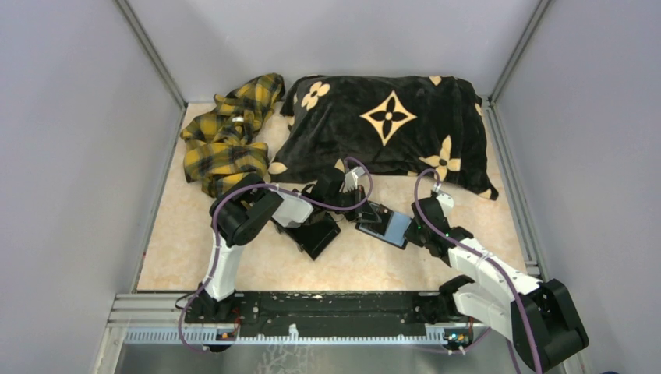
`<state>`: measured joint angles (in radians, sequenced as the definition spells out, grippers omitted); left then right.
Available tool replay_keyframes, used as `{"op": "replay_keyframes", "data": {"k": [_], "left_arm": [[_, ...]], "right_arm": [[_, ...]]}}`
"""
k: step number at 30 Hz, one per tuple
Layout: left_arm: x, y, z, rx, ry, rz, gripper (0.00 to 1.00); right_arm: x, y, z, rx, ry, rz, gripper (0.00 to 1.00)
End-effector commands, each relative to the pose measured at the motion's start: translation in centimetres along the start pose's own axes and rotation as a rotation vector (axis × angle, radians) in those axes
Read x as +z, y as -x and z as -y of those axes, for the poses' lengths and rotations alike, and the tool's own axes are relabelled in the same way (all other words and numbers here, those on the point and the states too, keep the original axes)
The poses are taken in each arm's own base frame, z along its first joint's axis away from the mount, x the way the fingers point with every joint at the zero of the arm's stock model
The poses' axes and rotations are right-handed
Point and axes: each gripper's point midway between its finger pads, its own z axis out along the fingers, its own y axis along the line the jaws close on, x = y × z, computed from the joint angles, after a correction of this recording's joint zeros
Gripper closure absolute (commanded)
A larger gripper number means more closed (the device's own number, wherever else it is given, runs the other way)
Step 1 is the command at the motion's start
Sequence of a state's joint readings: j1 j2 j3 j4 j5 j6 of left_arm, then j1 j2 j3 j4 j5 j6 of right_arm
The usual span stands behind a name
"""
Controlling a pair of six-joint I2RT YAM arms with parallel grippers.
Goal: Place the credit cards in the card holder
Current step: Insert the credit card into the card holder.
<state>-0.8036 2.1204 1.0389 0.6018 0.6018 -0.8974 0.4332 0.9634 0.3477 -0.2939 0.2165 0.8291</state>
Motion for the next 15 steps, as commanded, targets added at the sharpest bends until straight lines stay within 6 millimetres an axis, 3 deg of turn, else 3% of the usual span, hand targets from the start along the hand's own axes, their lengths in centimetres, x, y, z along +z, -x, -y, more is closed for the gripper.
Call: {"op": "replay_keyframes", "data": {"k": [1,15], "left_arm": [[0.5,-2.2,-3.0,-0.042,0.059,-0.041,1.0],[0.6,-4.5,-3.1,-0.044,0.042,-0.134,1.0]], "right_arm": [[-0.1,0.0,0.9,-0.018,-0.04,-0.012,0.95],[0.0,0.0,0.9,-0.012,-0.042,-0.014,0.94]]}}
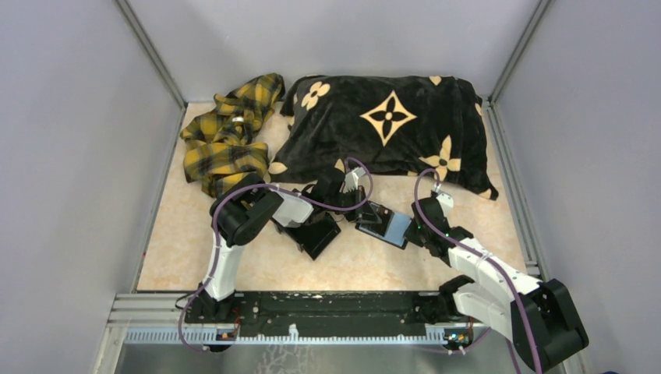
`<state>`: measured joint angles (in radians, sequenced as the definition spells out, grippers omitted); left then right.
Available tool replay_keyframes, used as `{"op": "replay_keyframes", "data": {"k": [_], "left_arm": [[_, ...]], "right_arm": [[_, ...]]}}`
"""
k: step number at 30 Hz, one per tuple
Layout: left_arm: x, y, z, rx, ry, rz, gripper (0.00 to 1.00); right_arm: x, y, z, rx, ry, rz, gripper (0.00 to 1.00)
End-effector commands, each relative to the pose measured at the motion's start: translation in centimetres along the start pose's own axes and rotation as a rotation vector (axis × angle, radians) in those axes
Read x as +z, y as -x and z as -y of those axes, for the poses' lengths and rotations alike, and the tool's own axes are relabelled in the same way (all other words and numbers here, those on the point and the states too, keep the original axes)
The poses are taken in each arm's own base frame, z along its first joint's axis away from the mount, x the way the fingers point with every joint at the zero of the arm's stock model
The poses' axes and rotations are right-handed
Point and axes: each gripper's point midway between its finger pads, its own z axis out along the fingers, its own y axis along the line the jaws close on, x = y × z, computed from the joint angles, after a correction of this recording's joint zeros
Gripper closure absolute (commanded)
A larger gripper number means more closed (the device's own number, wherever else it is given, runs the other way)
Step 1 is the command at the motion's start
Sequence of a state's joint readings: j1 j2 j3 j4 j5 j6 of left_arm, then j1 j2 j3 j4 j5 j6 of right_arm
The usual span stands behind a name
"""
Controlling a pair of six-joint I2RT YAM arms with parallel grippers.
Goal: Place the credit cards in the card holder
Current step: Insert the credit card into the card holder.
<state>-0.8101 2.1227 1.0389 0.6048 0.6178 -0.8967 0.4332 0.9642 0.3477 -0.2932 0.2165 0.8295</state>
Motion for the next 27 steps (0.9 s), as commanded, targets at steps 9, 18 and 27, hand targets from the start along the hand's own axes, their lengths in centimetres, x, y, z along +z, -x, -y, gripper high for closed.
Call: {"op": "replay_keyframes", "data": {"k": [9,18,27], "left_arm": [[0.6,-5.2,-4.1,-0.059,0.086,-0.155,1.0],[1.0,-5.8,-4.9,-0.093,0.127,-0.143,1.0],[1.0,-6.3,-5.8,-0.134,0.226,-0.13,0.84]], "right_arm": [[0.0,0.1,0.7,-0.007,-0.037,-0.012,0.94],[0.0,0.0,0.7,-0.007,-0.036,-0.015,0.94],[0.0,0.0,0.7,-0.007,-0.037,-0.016,0.94]]}}
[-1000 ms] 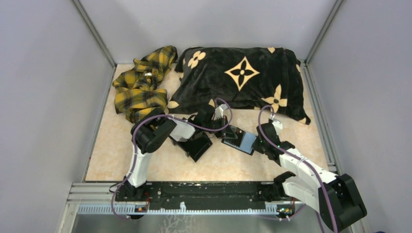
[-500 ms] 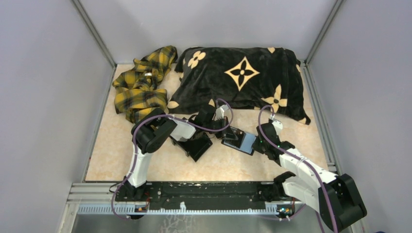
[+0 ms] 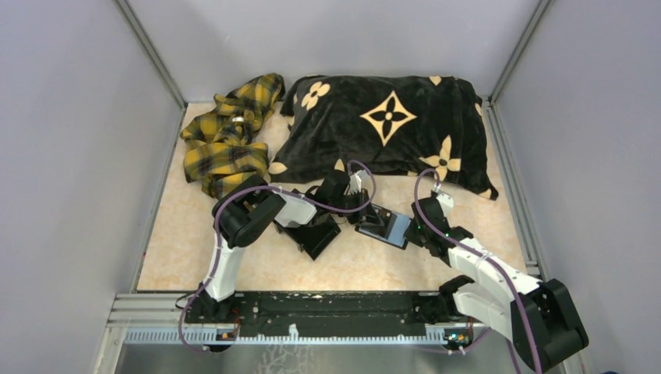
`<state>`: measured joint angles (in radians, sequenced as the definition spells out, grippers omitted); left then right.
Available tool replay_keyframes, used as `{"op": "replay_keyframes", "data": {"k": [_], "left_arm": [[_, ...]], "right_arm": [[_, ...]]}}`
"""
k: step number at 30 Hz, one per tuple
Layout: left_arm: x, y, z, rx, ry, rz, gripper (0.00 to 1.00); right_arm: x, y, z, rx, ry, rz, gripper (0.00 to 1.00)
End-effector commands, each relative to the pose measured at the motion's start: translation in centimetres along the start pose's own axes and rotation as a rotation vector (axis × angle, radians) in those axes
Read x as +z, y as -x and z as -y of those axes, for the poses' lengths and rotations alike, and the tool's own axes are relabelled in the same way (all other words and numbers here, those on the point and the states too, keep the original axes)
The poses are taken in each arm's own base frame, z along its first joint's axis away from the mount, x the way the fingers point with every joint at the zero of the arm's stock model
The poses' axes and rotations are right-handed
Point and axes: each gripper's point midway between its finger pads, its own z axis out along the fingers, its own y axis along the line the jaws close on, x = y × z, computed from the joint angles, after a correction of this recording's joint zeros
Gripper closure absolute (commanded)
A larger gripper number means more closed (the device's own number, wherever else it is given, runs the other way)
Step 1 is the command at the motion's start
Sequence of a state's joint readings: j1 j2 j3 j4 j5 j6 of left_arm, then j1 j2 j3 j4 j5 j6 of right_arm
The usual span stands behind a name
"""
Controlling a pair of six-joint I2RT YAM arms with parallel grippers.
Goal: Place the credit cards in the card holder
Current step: Insert the credit card into the card holder.
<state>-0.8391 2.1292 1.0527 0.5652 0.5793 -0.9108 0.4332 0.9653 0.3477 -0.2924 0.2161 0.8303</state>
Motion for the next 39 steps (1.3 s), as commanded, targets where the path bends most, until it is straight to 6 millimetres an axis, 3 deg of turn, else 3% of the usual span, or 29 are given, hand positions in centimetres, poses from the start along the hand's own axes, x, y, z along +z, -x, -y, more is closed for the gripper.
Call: {"op": "replay_keyframes", "data": {"k": [1,12,26,37,39], "left_arm": [[0.4,-5.4,-5.9,-0.11,0.205,-0.121,0.81],[-0.4,-5.6,-7.5,-0.092,0.395,-0.13,0.57],[-2.7,-3.5,-8.1,0.02,0.629,-0.116,0.5],[-4.8,-4.5,-10.4,0.105,0.831,-0.182,0.48],[-4.9,-4.5,-10.5,0.109,0.842,-0.182,0.41]], "right_arm": [[0.0,0.0,0.8,-0.008,-0.039,-0.017,0.95],[-0.1,0.1,0.6,-0.007,-0.032,-0.014,0.95],[-0.2,0.3,0.3,-0.008,-0.023,-0.01,0.94],[0.0,0.2,0.2,-0.009,-0.014,-0.014,0.94],[0.1,0.1,0.2,-0.009,-0.014,-0.018,0.95]]}}
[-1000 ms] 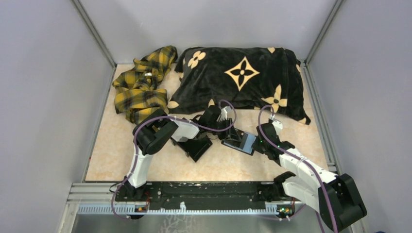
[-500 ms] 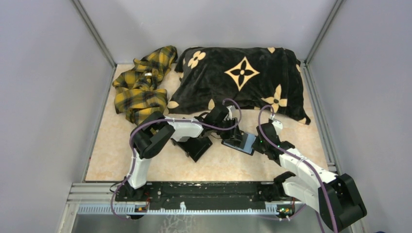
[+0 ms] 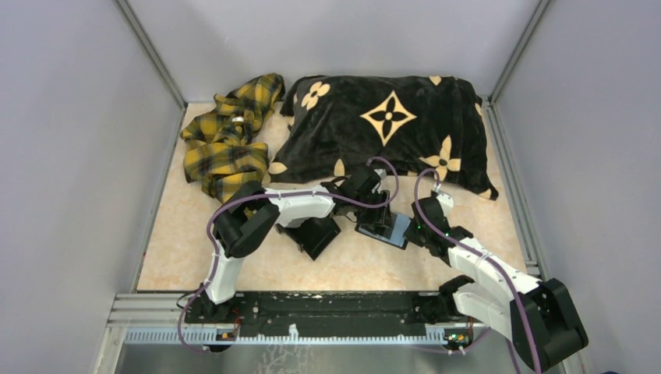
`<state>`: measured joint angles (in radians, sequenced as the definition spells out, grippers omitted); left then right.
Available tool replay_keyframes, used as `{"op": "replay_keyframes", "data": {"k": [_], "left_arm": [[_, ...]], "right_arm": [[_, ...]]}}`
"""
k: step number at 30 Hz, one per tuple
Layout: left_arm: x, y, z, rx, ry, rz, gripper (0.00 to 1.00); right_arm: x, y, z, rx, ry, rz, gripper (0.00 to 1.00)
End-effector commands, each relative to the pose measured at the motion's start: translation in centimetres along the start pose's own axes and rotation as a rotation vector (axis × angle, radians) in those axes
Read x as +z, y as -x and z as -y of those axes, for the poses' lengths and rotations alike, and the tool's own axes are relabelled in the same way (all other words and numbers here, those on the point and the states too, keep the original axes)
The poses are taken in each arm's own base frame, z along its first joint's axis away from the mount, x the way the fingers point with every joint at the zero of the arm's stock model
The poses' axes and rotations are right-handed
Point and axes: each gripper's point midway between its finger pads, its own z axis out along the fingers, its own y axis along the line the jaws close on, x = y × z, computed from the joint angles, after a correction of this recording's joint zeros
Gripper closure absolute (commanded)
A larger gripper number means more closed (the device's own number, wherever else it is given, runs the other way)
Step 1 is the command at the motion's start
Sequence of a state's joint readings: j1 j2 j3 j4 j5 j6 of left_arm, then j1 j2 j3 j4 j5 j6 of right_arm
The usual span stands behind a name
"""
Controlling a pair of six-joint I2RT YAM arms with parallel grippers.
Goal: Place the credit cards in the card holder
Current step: Insert the credit card into the card holder.
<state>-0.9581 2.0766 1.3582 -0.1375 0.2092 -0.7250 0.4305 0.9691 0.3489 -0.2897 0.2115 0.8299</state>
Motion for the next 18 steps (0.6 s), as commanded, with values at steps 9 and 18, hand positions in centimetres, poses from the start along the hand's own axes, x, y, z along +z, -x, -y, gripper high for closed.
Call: {"op": "replay_keyframes", "data": {"k": [9,18], "left_arm": [[-0.8,-4.9,-10.6,0.037,0.42,-0.137,0.25],[-1.9,-4.4,-11.4,0.054,0.475,-0.107,0.26]], "right_arm": [[0.0,-0.1,0.3,-0.01,-0.013,-0.017,0.95],[-0.2,0.0,0.4,-0.01,-0.015,-0.013,0.95]]}}
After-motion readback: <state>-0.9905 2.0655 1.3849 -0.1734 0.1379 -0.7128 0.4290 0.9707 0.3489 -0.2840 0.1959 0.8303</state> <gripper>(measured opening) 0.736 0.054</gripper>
